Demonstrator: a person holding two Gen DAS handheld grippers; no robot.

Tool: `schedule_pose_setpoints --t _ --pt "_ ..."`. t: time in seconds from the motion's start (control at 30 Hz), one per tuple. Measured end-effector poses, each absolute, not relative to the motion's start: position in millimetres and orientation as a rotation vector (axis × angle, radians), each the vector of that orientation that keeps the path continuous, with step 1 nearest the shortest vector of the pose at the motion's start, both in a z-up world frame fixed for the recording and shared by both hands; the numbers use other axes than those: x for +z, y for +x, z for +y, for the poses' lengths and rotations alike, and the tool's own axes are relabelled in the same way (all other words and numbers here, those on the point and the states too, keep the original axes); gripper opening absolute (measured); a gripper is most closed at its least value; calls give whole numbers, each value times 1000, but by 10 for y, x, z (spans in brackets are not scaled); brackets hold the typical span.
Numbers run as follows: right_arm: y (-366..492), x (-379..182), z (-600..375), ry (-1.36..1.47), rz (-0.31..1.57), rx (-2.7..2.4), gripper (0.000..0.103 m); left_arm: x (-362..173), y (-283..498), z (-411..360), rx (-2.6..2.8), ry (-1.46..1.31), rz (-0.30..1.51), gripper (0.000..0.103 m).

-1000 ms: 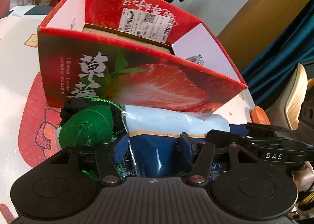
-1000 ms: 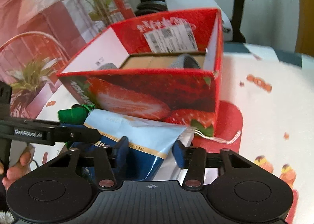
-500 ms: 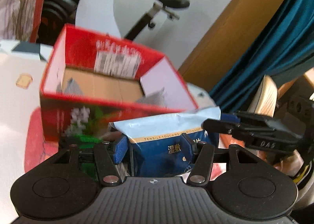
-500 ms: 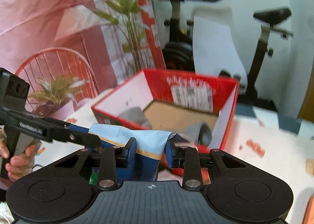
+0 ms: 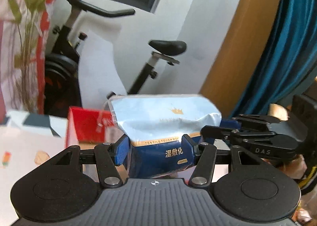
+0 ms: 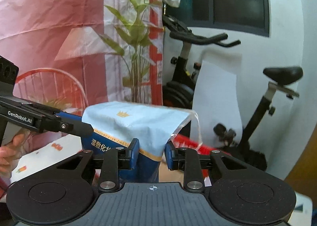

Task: Organize soft objects
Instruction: 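Lift the blue wet-wipes pack with both grippers and carry it over the red box, then lower the wet-wipes pack into the red box and open both grippers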

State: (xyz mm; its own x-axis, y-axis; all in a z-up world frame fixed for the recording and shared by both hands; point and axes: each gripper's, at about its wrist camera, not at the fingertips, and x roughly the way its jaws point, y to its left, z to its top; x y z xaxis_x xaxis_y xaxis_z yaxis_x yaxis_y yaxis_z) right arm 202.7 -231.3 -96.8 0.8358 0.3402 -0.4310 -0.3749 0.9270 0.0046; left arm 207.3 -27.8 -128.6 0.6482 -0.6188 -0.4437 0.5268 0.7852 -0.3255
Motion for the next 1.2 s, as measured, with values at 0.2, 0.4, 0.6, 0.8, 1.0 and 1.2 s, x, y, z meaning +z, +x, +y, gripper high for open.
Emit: schedule_pose_setpoints --t 0.2,0.4,0.6,0.8,1.0,1.2 --pt "2493 -973 -2277 -65 469 366 25 -1117 2411 -293 -592 -140 536 58" --pt "2909 -1325 -2291 -19 602 345 25 -1299 2831 -296 -575 -152 670 58" --pt "3231 -1696 -2329 77 764 317 25 -1584 3190 -398 -548 -94 803 58" --pt "3309 -1921 -2408 160 872 297 25 -1813 3342 -436 -550 -88 917 58" --pt "3409 -2022 -2502 239 946 290 26 -1877 3365 -449 -570 -65 967 59" --pt "3578 -2221 -2375 157 1001 240 26 -2027 3461 -515 -551 -43 1031 59"
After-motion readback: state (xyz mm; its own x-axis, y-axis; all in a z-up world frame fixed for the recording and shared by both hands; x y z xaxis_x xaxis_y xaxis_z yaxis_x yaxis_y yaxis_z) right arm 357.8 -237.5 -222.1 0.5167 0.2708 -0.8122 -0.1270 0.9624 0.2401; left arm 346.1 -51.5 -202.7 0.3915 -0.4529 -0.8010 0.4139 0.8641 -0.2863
